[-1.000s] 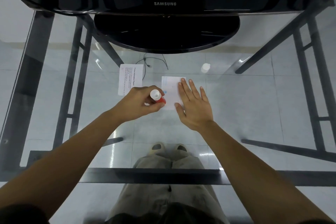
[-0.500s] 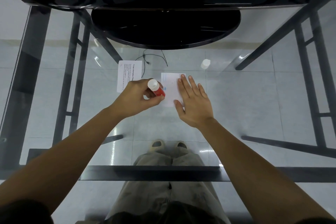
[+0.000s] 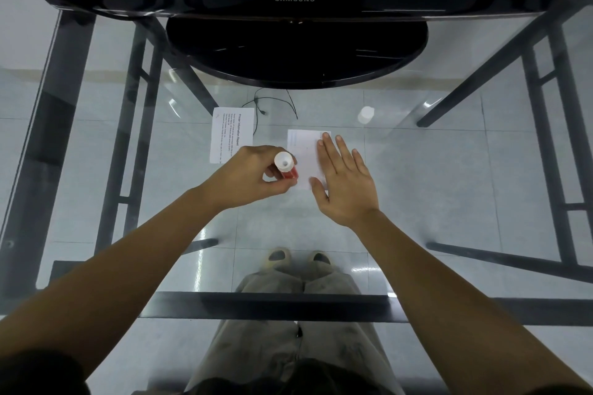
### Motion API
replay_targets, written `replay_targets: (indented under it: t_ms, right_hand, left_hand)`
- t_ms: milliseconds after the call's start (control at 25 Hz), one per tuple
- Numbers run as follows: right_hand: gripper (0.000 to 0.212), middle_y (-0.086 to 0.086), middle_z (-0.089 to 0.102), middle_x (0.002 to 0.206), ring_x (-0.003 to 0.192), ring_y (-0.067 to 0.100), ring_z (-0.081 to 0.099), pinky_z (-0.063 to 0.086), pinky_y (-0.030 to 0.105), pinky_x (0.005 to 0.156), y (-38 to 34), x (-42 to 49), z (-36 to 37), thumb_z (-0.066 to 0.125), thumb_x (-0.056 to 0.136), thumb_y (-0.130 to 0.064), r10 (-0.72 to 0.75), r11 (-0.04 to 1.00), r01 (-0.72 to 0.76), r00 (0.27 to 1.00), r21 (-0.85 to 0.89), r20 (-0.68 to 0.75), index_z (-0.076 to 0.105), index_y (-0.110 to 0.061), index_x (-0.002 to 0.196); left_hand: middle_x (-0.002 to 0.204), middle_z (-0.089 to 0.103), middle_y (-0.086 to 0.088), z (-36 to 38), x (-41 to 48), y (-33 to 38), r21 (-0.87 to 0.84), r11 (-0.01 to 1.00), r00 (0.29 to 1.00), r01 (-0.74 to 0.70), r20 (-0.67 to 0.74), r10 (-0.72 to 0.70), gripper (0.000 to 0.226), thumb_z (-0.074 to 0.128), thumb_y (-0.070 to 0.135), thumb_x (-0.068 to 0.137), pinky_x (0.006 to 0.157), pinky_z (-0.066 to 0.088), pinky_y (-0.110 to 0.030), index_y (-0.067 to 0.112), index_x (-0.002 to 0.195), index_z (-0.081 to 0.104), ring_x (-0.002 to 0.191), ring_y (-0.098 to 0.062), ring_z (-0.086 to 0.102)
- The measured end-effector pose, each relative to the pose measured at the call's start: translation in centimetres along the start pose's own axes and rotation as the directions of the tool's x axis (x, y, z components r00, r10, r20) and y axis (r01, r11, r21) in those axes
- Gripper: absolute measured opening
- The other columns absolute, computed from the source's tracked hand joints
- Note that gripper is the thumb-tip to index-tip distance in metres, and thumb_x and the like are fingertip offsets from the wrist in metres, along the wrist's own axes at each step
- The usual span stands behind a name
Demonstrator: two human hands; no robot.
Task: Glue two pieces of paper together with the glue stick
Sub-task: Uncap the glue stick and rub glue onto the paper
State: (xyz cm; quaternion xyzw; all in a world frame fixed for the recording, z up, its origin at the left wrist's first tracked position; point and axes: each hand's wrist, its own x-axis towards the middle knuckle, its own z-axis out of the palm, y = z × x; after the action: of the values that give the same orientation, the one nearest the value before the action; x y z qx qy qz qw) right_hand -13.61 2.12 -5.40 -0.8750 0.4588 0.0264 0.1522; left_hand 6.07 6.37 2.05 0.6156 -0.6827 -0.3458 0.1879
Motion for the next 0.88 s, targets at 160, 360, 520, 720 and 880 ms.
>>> replay_targets:
  t_ms: [160, 360, 520, 720, 880]
  right_hand:
    - [0.068, 0.002, 0.002, 0.159, 0.145, 0.02, -0.007, -0.007, 0.035, 0.114, 0.0, 0.0, 0.1, 0.016, 0.091, -0.051, -0.002, 1.0, 0.002, 1.0, 0.001, -0.004, 0.002, -0.016, 0.148]
    - [0.07, 0.002, 0.002, 0.159, 0.145, 0.021, -0.006, -0.007, 0.035, 0.115, 0.0, 0.0, 0.1, 0.012, 0.09, -0.053, 0.0, 1.0, 0.0, 1.0, 0.011, -0.003, 0.002, -0.016, 0.148]
    - [0.069, 0.002, 0.001, 0.159, 0.145, 0.02, -0.006, -0.007, 0.035, 0.115, 0.0, -0.1, 0.1, 0.014, 0.091, -0.051, -0.003, 1.0, 0.003, 1.0, 0.013, -0.008, 0.002, -0.016, 0.148]
    - [0.069, 0.002, 0.001, 0.159, 0.145, 0.021, -0.006, -0.007, 0.036, 0.115, 0.0, -0.1, 0.1, 0.012, 0.09, -0.052, -0.002, 1.0, 0.003, 1.0, 0.017, -0.003, 0.001, -0.016, 0.148]
    - [0.069, 0.002, 0.002, 0.159, 0.145, 0.02, -0.005, -0.005, 0.036, 0.115, 0.0, -0.1, 0.0, 0.012, 0.089, -0.051, -0.003, 1.0, 0.003, 1.0, 0.03, -0.008, 0.001, -0.017, 0.148]
  left_hand:
    - [0.092, 0.069, -0.005, 0.3, 0.5, 0.1, 0.04, 0.999, 0.999, -0.024, 0.027, 0.023, 0.025, 0.071, 0.024, 0.079, 0.067, 0.043, -0.004, 0.009, 0.099, 0.065, 0.069, -0.002, 0.057]
    - [0.089, 0.069, 0.001, 0.0, 0.8, 0.2, 0.004, 1.0, 1.0, -0.023, -0.003, 0.023, 0.025, 0.072, 0.024, 0.078, 0.069, 0.044, -0.004, 0.01, 0.097, 0.066, 0.07, 0.003, 0.058]
    - [0.089, 0.069, -0.002, 0.0, 1.4, 0.1, 0.026, 0.999, 1.0, -0.027, -0.01, 0.027, 0.023, 0.071, 0.024, 0.079, 0.068, 0.045, -0.007, 0.01, 0.096, 0.066, 0.07, -0.003, 0.059]
    - [0.086, 0.068, -0.001, 0.1, 1.6, 0.2, 0.05, 0.997, 0.995, -0.065, 0.076, 0.061, 0.024, 0.071, 0.025, 0.078, 0.068, 0.043, -0.003, 0.01, 0.095, 0.066, 0.07, 0.005, 0.057]
    - [0.087, 0.069, -0.006, -0.7, 2.4, -0.4, 0.06, 0.997, 0.999, -0.049, -0.019, 0.05, 0.021, 0.07, 0.021, 0.079, 0.068, 0.049, -0.014, 0.007, 0.095, 0.065, 0.071, -0.008, 0.06]
